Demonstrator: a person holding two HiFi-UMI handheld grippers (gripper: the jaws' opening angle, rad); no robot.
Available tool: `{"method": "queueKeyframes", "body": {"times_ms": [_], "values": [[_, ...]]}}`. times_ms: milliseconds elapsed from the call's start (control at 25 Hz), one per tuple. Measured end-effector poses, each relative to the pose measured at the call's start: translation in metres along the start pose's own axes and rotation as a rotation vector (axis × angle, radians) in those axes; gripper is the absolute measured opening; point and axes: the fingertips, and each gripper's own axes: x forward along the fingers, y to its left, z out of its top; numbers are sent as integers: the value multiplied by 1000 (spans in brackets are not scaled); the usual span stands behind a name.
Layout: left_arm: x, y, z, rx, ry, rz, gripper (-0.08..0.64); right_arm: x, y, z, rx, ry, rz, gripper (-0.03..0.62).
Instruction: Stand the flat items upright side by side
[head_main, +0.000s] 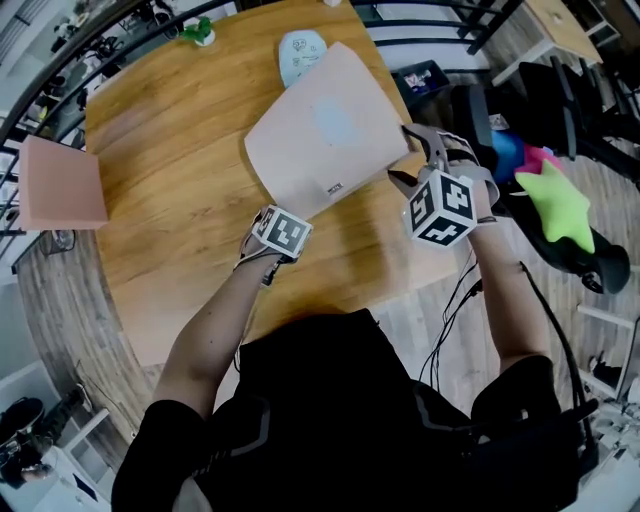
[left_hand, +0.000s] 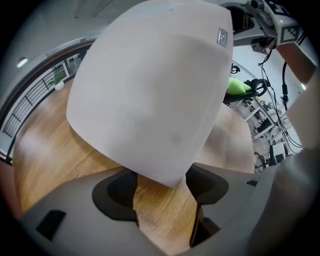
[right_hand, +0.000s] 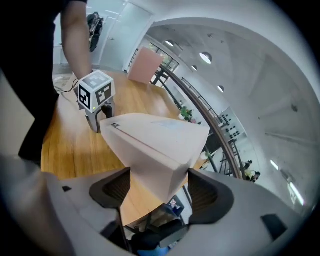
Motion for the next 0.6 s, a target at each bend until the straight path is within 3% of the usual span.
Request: {"method": "queueKeyframes", "body": {"times_ms": [360,520,600], "values": [[3,7,9,-17,-1,-30,318,-22,-28,77,-326,-85,-126,351],[6,-7,-4,-176,44,-157,318,-33,-22,113,-469,-146,-131,345],[8,0,3,-171,9,-137,316,-36,-20,128,-530,-157,-134,345]]}}
